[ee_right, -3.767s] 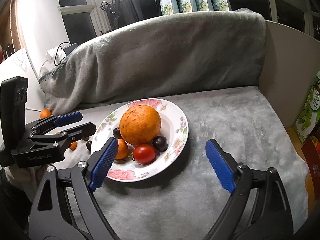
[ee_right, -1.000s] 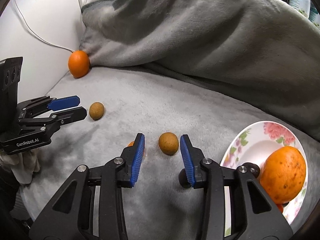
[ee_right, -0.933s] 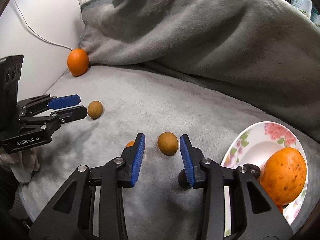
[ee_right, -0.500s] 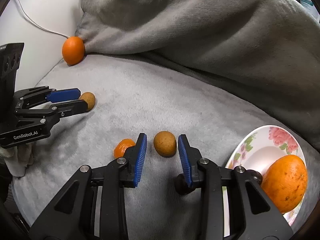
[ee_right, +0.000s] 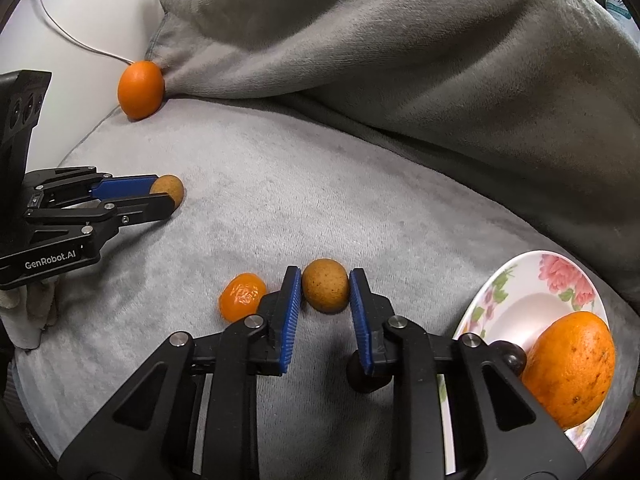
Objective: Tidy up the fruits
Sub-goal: 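Close the left gripper on the large brown fruit while the right grasps a small brown fruit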
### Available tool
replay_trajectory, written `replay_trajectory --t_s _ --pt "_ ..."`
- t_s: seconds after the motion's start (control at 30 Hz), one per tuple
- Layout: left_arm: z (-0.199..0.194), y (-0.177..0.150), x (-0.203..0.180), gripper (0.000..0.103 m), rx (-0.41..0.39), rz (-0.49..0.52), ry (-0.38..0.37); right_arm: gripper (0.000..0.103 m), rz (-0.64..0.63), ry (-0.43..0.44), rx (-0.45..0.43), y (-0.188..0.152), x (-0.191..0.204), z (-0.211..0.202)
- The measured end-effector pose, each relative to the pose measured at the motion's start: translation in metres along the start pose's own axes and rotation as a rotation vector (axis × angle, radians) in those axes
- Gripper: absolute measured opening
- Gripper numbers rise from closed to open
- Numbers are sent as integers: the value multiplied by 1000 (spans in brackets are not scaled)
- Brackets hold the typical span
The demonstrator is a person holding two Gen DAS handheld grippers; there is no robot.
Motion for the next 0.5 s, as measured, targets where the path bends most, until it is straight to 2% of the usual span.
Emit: replay_trajectory --t_s 0.5 --pt "-12 0 4 25 -25 -4 11 26 7 5 -25 0 0 -7"
Point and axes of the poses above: each gripper's, at about its wrist camera, not at the fingertips, and z roughly the way its jaws point, x to its left, y to its top, the point moved 8 cm from there along z, roughly the way its jaws point
